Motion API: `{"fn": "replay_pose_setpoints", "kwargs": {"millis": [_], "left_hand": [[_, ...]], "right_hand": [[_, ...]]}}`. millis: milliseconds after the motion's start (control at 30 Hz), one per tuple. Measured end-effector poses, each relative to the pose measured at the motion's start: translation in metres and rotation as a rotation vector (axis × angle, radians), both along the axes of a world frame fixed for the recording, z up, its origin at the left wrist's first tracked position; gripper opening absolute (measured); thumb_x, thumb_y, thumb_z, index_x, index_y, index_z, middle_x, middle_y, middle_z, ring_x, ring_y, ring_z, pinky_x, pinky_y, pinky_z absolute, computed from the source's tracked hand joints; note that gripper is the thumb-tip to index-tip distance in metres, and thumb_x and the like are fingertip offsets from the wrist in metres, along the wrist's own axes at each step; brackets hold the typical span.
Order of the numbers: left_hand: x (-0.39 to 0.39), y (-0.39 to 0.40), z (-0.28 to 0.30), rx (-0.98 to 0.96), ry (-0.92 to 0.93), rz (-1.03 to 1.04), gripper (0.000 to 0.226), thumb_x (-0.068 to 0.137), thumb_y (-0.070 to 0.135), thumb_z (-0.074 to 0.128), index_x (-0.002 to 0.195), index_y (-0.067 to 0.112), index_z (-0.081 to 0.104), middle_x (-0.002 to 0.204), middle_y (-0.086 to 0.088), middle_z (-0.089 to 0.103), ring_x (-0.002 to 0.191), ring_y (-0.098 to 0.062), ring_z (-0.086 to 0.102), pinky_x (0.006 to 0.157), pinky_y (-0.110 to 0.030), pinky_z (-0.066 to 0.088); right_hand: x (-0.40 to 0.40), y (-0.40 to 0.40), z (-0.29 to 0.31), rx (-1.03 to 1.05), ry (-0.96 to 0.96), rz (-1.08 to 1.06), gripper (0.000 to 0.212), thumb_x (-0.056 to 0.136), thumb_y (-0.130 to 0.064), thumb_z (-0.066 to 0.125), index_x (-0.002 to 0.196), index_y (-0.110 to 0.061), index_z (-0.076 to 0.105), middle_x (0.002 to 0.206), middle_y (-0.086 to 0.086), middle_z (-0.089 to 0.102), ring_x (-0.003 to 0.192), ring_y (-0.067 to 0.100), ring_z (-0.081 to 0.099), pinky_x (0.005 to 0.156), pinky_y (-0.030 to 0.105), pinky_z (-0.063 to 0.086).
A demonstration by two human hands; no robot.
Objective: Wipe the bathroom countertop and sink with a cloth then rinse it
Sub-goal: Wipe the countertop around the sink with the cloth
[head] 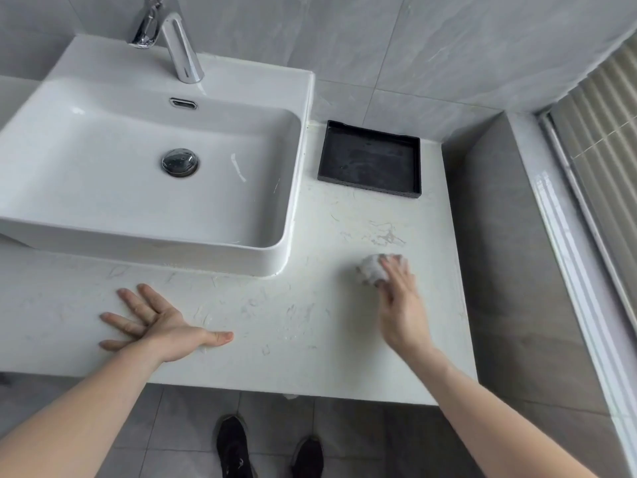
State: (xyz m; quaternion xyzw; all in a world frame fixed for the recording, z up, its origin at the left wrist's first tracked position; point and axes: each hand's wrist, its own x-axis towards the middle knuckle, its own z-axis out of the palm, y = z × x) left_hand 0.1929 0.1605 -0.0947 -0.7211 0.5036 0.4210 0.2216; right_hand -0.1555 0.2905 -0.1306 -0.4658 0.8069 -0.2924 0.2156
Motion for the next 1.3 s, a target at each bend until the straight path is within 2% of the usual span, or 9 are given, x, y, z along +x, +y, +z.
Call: {"fn": "replay_pose_setpoints", "kwargs": {"millis": [133, 300, 467, 667, 833, 967, 1100, 1200, 1300], "left_hand": [[-0.001, 0.001, -0.001, -0.010, -0.002, -0.003, 0.195, 0.016, 0.088, 0.082, 0.149, 0.017, -0.043, 0.153, -0.009, -0.054, 0.142, -0.049, -0.042, 0.112, -0.077, -0.009], [-0.002, 0.001, -0.002, -0.008, -0.024, -0.015, 0.194, 0.017, 0.090, 0.081, 0.148, 0.017, -0.043, 0.153, -0.009, -0.053, 0.143, -0.049, -0.040, 0.113, -0.076, -0.008], [-0.004, 0.003, 0.002, -0.024, -0.032, -0.025, 0.191, 0.022, 0.087, 0.083, 0.150, 0.017, -0.041, 0.156, -0.009, -0.051, 0.145, -0.048, -0.039, 0.114, -0.075, -0.008], [-0.004, 0.003, 0.003, -0.023, -0.040, -0.019, 0.192, 0.021, 0.088, 0.083, 0.151, 0.017, -0.039, 0.157, -0.009, -0.048, 0.146, -0.049, -0.037, 0.113, -0.076, -0.007], [-0.005, 0.003, 0.005, -0.020, -0.042, -0.018, 0.192, 0.021, 0.088, 0.082, 0.151, 0.017, -0.039, 0.157, -0.009, -0.048, 0.146, -0.049, -0.037, 0.113, -0.076, -0.007], [-0.006, 0.003, 0.005, -0.012, -0.052, -0.020, 0.192, 0.020, 0.089, 0.081, 0.151, 0.017, -0.039, 0.157, -0.008, -0.048, 0.146, -0.048, -0.037, 0.114, -0.076, -0.006], [-0.008, 0.005, 0.005, -0.023, -0.046, -0.017, 0.191, 0.022, 0.086, 0.084, 0.151, 0.017, -0.039, 0.157, -0.008, -0.049, 0.146, -0.046, -0.038, 0.114, -0.075, -0.008], [-0.007, 0.005, 0.005, -0.022, -0.045, -0.020, 0.192, 0.020, 0.088, 0.082, 0.151, 0.018, -0.039, 0.157, -0.008, -0.049, 0.147, -0.046, -0.037, 0.115, -0.074, -0.008], [-0.006, 0.005, 0.004, -0.023, -0.040, -0.012, 0.196, 0.013, 0.090, 0.080, 0.150, 0.018, -0.040, 0.158, -0.008, -0.048, 0.147, -0.046, -0.036, 0.117, -0.073, -0.008]], "right_hand": [[0.060, -0.031, -0.018, 0.188, 0.188, 0.371, 0.061, 0.101, -0.038, 0.043, 0.160, -0.028, 0.031, 0.173, -0.004, 0.011, 0.159, 0.031, -0.011, 0.128, 0.054, -0.002], [0.064, -0.031, -0.033, 0.207, 0.300, 0.373, 0.066, 0.104, -0.061, 0.029, 0.163, -0.035, 0.015, 0.173, -0.010, -0.005, 0.158, 0.026, -0.019, 0.127, 0.049, -0.012], [0.006, 0.006, -0.037, 0.208, 0.282, 0.197, 0.060, 0.108, -0.047, 0.025, 0.165, -0.034, 0.007, 0.172, -0.010, -0.007, 0.158, 0.020, -0.015, 0.128, 0.044, -0.008], [-0.079, 0.063, -0.037, 0.213, 0.268, -0.056, 0.052, 0.109, -0.015, 0.034, 0.161, -0.015, 0.030, 0.170, 0.005, 0.021, 0.159, 0.027, 0.012, 0.128, 0.049, 0.014], [-0.068, 0.050, -0.019, 0.096, 0.022, -0.324, 0.047, 0.110, -0.024, 0.033, 0.157, -0.027, 0.038, 0.166, -0.005, 0.034, 0.154, 0.018, 0.029, 0.124, 0.046, 0.028], [0.004, 0.024, -0.009, 0.024, -0.069, -0.051, 0.048, 0.109, -0.013, 0.041, 0.158, -0.018, 0.039, 0.166, -0.001, 0.032, 0.158, 0.017, 0.016, 0.130, 0.040, 0.015], [0.064, 0.033, -0.031, 0.134, 0.187, 0.330, 0.054, 0.111, -0.027, 0.032, 0.164, -0.026, 0.022, 0.172, -0.008, 0.008, 0.160, 0.020, -0.005, 0.130, 0.042, -0.001], [0.055, 0.055, -0.034, 0.158, 0.292, 0.309, 0.060, 0.109, -0.043, 0.031, 0.165, -0.034, 0.009, 0.172, -0.013, -0.005, 0.159, 0.017, -0.015, 0.129, 0.041, -0.009], [0.015, 0.081, -0.035, 0.166, 0.321, 0.175, 0.062, 0.108, -0.040, 0.034, 0.164, -0.036, 0.009, 0.172, -0.012, -0.002, 0.159, 0.016, -0.011, 0.129, 0.042, -0.004]]}}
